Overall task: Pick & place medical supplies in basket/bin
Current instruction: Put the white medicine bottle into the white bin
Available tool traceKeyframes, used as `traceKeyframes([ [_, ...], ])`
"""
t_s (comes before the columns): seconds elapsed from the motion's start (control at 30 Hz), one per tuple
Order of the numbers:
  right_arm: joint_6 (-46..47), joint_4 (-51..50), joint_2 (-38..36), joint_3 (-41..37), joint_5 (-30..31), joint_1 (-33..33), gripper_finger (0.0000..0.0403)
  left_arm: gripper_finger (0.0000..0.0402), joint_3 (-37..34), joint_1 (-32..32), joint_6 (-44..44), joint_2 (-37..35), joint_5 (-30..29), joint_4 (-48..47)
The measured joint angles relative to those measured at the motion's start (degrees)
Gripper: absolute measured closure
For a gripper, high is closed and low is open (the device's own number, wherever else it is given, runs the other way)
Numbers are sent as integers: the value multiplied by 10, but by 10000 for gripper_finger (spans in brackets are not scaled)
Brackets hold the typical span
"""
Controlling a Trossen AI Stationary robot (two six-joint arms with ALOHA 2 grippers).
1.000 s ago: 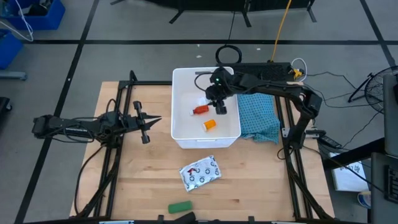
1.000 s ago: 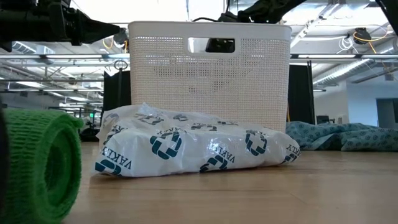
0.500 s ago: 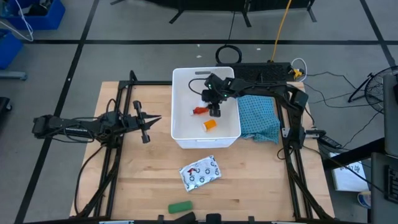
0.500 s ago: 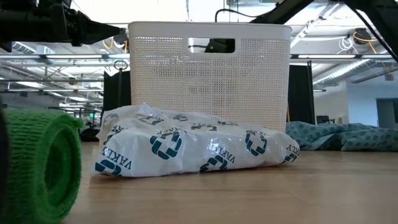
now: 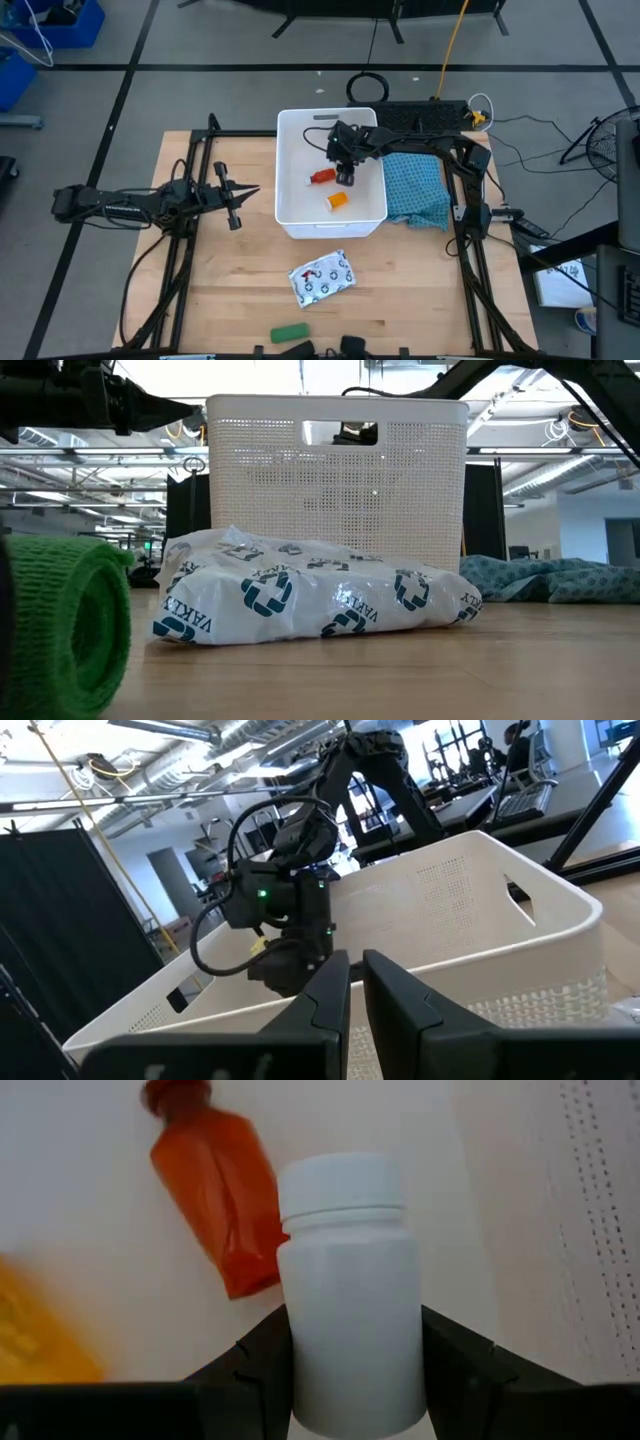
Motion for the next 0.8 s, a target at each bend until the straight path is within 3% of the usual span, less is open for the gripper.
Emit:
traceKeyframes([
  [0.27,5,28,17,-4,-44,-2,245,364,0,0,0,0,0,3],
  [0.57,-16,25,54,-1,-43,-2,242,364,0,1,0,0,-3,3],
  [0.8,-22,42,44,-4,-40,-2,187,364,0,0,0,0,-4,2],
])
